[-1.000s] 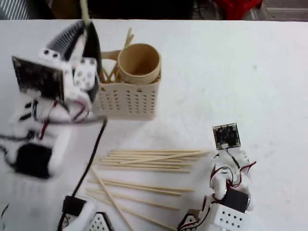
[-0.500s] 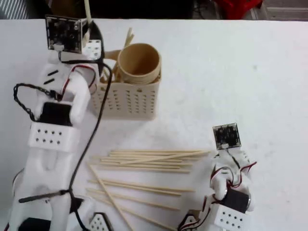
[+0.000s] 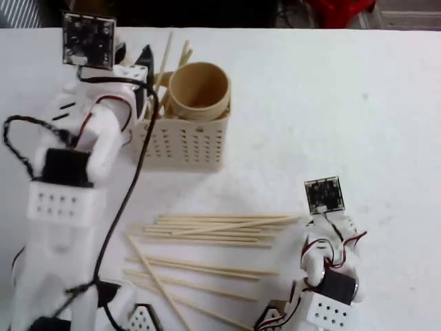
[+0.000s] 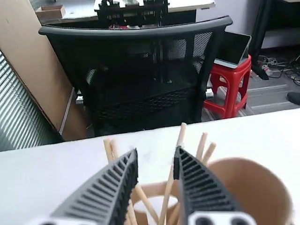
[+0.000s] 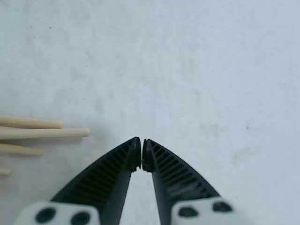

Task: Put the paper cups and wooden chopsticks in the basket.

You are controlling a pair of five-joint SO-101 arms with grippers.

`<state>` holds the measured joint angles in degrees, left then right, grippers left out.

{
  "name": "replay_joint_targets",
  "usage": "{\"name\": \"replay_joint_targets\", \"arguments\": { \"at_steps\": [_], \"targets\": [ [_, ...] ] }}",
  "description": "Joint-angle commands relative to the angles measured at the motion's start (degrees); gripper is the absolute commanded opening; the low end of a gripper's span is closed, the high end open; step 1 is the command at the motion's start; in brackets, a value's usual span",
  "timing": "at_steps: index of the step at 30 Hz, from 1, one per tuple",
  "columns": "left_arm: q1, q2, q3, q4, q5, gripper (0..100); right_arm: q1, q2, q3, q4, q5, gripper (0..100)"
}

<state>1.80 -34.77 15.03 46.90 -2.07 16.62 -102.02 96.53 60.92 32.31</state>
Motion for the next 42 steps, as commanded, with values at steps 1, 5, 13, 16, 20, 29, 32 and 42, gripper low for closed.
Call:
{"name": "replay_joint_targets", "arguments": {
  "at_steps": [1,5,13,16,20,29,32,42],
  "targets": [
    [0.57,-7.16,-7.47,11.34,0.26,14,0.4,-0.57,0.35,0.13,0.26,2.5],
    [7.08,-12.44,-7.82,19.52,-6.86,10,0.4,-0.57,0.35,0.13,0.26,2.5],
    [25.71,-6.55,6.68,31.56,-21.54,14,0.4,-0.57,0.35,0.13,0.26,2.5],
    [30.11,-0.22,12.75,29.19,-27.34,17,0.4,-0.57,0.35,0.13,0.26,2.5],
    [32.22,11.3,17.05,22.24,-28.4,15,0.4,-0.57,0.35,0.13,0.26,2.5],
    [35.38,31.43,17.23,14.77,-32.53,15,0.4,-0.57,0.35,0.13,0.26,2.5],
    [35.82,33.98,17.23,14.86,-32.0,15,0.4,-0.57,0.35,0.13,0.26,2.5],
    [30.02,37.23,16.88,12.22,-32.53,15,0.4,-0.57,0.35,0.13,0.26,2.5]
  ]
}}
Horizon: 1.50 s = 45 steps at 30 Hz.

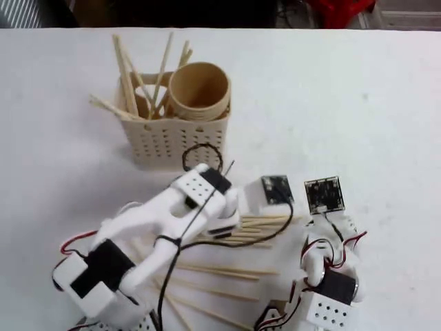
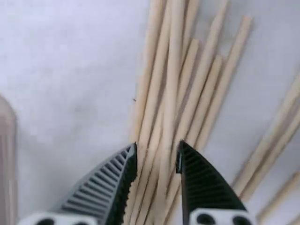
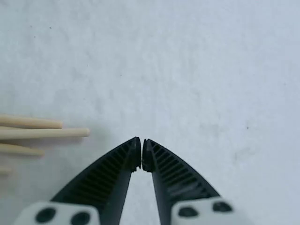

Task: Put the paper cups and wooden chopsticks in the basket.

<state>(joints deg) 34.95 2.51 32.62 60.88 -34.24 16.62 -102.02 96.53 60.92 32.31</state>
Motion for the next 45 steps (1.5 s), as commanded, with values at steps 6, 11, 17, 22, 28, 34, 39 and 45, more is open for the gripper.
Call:
{"name": "replay_joint_targets", "arguments": {
  "at_steps": [6,11,17,22,28,34,39,45],
  "targets": [
    [-6.99,0.04,-4.13,-1.41,-0.44,15,0.4,-0.57,0.35,0.13,0.26,2.5],
    [-6.9,0.04,-4.22,-3.69,-1.49,15,0.4,-0.57,0.35,0.13,0.26,2.5],
    [-6.73,0.13,-4.22,-8.97,-1.93,15,0.4,-0.57,0.35,0.13,0.26,2.5],
    [-6.55,0.13,-4.22,-9.76,-1.93,15,0.4,-0.57,0.35,0.13,0.26,2.5],
    [-3.3,0.13,-4.13,-7.56,-1.85,15,0.4,-0.57,0.35,0.13,0.26,2.5],
    [-0.92,1.1,-3.96,-6.95,-1.32,15,0.4,-0.57,0.35,0.13,0.26,2.5],
    [-1.71,9.27,-8.09,-7.56,2.02,15,0.4,-0.57,0.35,0.13,0.26,2.5],
    [-4.0,15.43,-16.26,-1.32,2.64,6,0.4,-0.57,0.35,0.13,0.26,2.5]
  ]
}}
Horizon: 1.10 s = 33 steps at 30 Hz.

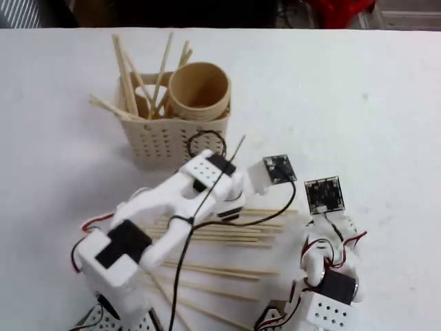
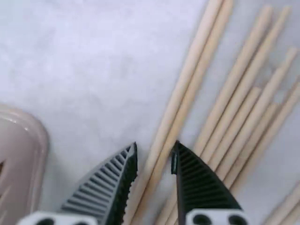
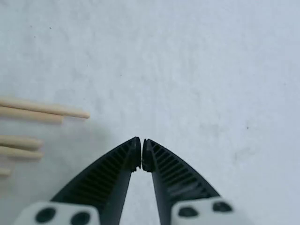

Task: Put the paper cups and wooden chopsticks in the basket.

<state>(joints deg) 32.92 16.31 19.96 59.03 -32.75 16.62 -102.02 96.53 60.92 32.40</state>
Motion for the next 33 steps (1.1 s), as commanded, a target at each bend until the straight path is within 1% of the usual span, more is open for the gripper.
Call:
{"name": "replay_joint_targets", "arguments": {
  "at_steps": [1,2,4,8,12,23,28,31,33],
  "targets": [
    [-2.15,1.71,-3.69,0.62,1.14,3,0.4,-0.57,0.35,0.13,0.18,2.5],
    [-2.42,1.63,-3.6,0.62,1.14,2,0.4,-0.57,0.35,0.13,0.18,2.5],
    [-3.21,1.63,-3.52,0.97,1.05,2,0.4,-0.57,0.35,0.13,0.18,2.5],
    [-4.09,1.1,-3.96,4.13,0.88,2,0.4,-0.57,0.35,0.13,0.18,2.5],
    [-3.74,-4.44,-3.6,8.0,0.88,2,0.4,-0.57,0.35,0.13,0.18,2.5],
    [-3.74,-34.07,-3.96,19.78,1.05,2,0.4,-0.57,0.35,0.13,0.18,2.5],
    [-4.0,-48.4,-4.22,20.04,1.23,2,0.4,-0.57,0.35,0.13,0.18,2.5],
    [-4.44,-56.04,-7.03,19.52,5.63,2,0.4,-0.57,0.35,0.13,0.18,2.5],
    [-6.81,-60.18,-9.14,17.41,8.26,2,0.4,-0.57,0.35,0.13,0.18,2.5]
  ]
}}
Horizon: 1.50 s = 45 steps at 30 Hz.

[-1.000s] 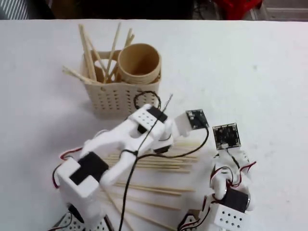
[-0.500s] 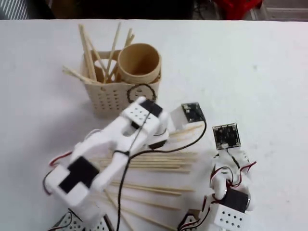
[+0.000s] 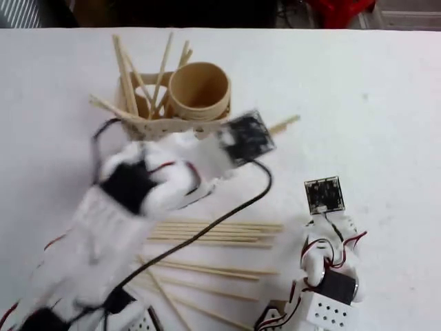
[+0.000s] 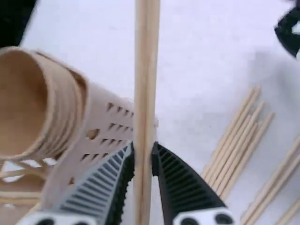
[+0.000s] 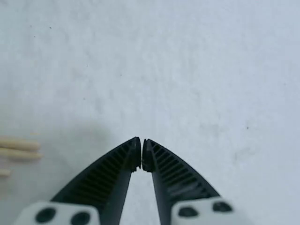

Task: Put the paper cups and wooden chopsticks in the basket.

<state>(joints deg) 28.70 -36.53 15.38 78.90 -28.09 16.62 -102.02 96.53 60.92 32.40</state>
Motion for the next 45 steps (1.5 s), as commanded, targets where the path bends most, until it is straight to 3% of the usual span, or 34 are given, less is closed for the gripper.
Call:
{"name": "replay_joint_targets", "arguments": {
  "at_steps": [1,9,17,20,24,38,42,45],
  "targets": [
    [-3.91,-9.1,-5.45,-4.4,4.57,2,0.4,-0.57,0.35,0.13,0.18,2.5],
    [-15.6,-11.38,-6.59,-27.52,12.4,2,0.4,-0.57,0.35,0.13,0.18,2.5],
    [-25.45,1.63,1.32,-53.1,23.12,2,0.4,-0.57,0.35,0.13,0.18,2.5],
    [-29.49,6.55,3.96,-58.55,28.66,2,0.4,-0.57,0.35,0.13,0.18,2.5],
    [-32.13,11.47,7.03,-59.96,32.35,2,0.4,-0.57,0.35,0.13,0.18,2.5],
    [-32.4,12.18,13.19,-59.43,32.53,3,0.4,-0.57,0.35,0.13,0.18,2.5],
    [-31.96,8.66,9.76,-52.48,32.53,13,0.4,-0.57,0.35,0.13,0.18,2.5],
    [-31.96,5.23,6.33,-46.95,32.62,15,0.4,-0.57,0.35,0.13,0.18,2.5]
  ]
}}
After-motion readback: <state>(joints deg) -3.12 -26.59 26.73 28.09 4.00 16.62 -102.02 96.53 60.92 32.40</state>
